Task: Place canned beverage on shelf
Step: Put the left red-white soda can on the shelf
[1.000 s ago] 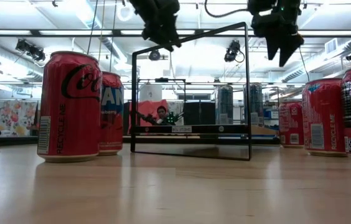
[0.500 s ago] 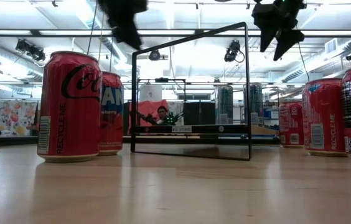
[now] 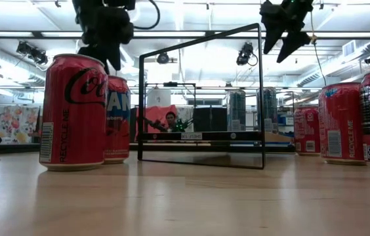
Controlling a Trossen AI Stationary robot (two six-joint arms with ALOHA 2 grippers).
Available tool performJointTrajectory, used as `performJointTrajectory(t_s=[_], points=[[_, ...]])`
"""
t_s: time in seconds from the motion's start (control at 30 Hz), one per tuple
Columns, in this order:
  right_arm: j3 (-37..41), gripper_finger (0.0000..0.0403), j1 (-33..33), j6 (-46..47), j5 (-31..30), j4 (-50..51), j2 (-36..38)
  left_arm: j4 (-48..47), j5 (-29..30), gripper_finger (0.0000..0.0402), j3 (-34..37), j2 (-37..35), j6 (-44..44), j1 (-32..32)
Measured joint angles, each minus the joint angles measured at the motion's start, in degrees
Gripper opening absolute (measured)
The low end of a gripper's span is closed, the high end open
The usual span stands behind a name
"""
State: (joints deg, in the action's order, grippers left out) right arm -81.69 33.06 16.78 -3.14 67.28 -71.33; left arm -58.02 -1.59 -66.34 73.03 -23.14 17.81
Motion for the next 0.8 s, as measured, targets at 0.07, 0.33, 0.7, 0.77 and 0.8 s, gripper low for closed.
performJointTrajectory(t_s=[0.07,0.33,0.7,0.77,0.8], points=[[0.0,0.0345,0.0,0.0,0.1,0.0,0.0,0.3,0.0,0.0344,0.8,0.0,-0.1,0.4],[0.0,0.0345,0.0,-0.5,1.2,0.0,0.0,0.9,1.8,0.039,4.1,3.6,2.0,0.3],[0.0,0.0345,0.0,-0.9,2.8,0.1,0.0,0.7,6.5,0.0389,4.2,10.8,8.2,0.3],[0.0,0.0345,0.0,-0.9,2.8,0.1,0.0,0.4,6.1,0.0389,4.2,11.6,9.4,0.3],[0.0,0.0345,0.0,-0.9,2.8,0.1,0.0,0.3,5.7,0.0389,4.2,11.9,9.9,0.3]])
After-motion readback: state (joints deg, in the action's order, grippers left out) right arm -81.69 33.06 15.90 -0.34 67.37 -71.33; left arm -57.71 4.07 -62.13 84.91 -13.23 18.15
